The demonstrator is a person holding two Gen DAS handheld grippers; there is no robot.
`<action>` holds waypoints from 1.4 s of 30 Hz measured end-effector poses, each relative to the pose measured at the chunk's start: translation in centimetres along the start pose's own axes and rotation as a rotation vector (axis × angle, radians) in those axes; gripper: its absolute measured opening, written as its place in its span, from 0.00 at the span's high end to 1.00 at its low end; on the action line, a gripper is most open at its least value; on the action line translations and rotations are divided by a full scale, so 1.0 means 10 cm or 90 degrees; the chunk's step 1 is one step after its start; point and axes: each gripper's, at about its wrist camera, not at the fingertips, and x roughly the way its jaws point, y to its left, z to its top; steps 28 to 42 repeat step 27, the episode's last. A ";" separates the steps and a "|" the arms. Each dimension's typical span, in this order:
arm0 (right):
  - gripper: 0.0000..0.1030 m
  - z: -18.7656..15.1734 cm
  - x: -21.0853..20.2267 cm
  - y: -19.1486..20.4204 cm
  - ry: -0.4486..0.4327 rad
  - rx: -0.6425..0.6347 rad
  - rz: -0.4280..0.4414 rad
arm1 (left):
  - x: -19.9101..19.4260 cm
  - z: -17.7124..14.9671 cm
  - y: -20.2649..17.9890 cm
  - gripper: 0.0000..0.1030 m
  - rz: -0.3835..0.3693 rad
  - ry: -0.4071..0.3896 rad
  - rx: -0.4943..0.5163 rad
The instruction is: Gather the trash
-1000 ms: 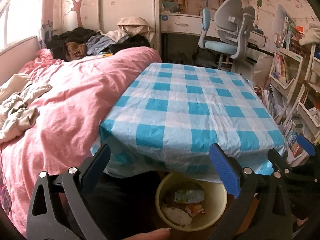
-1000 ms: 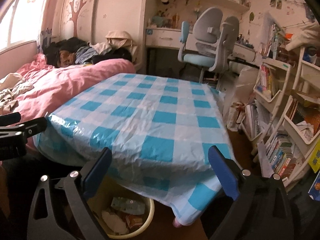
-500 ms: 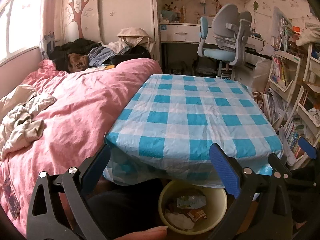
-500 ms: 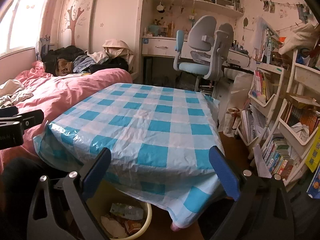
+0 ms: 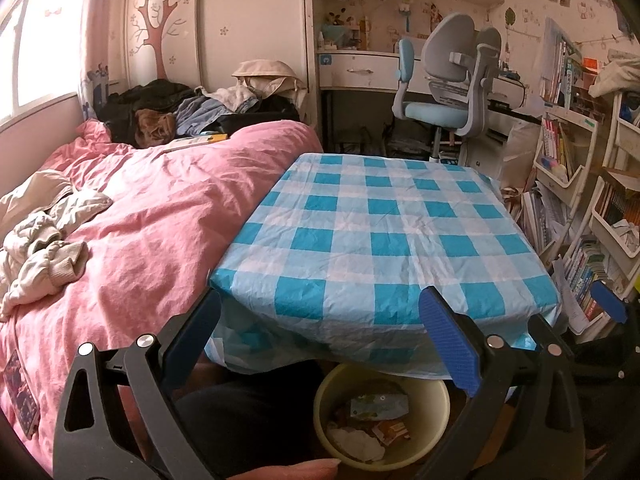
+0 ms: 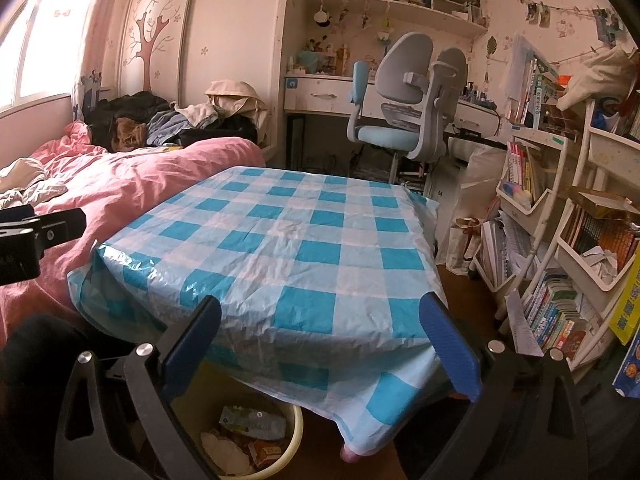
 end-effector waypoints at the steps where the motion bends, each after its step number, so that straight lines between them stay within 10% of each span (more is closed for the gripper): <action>1: 0.08 0.00 0.00 0.00 0.000 0.000 0.000 | 0.00 0.00 0.00 0.07 -0.001 0.000 -0.001; 11: 0.08 -0.01 -0.01 0.01 0.001 -0.002 0.000 | 0.12 0.01 0.09 0.07 -0.072 0.052 -0.051; 42: 0.08 0.13 0.46 0.01 0.074 -0.036 0.034 | 0.71 0.32 0.03 0.07 -0.046 0.066 0.014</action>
